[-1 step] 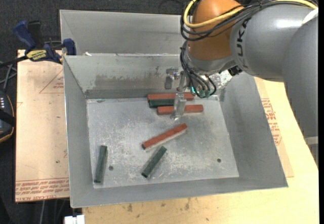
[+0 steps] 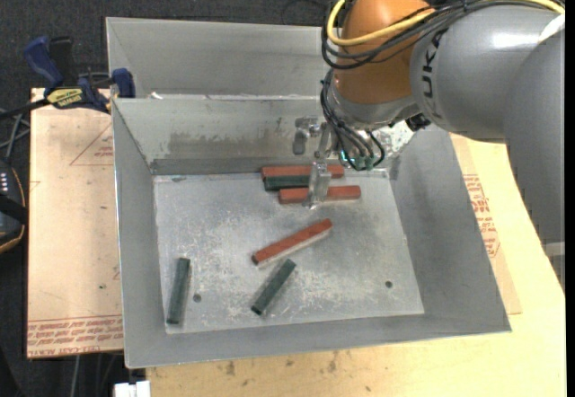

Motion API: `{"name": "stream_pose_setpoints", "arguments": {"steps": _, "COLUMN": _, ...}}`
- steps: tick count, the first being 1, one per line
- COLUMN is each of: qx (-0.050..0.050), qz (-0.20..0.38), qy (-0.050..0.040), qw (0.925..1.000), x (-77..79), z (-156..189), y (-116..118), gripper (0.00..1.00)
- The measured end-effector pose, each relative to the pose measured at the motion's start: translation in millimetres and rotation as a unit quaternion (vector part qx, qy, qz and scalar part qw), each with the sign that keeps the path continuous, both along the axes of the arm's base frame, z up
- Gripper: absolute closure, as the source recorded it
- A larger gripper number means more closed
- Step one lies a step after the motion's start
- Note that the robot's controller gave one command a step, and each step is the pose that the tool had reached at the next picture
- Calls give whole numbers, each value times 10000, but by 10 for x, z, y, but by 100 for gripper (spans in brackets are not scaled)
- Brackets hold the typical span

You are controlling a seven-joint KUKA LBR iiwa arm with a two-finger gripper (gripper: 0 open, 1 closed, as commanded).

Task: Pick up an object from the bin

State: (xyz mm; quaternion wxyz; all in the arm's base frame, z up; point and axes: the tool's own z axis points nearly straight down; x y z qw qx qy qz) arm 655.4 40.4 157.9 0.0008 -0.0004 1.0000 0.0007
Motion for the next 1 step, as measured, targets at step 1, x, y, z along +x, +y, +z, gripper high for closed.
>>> {"name": "stream_pose_setpoints", "arguments": {"steps": 1, "qx": -1, "qz": 608, "qy": -11, "qw": 9981, "x": -50, "z": -819, "y": -71, "gripper": 100}}
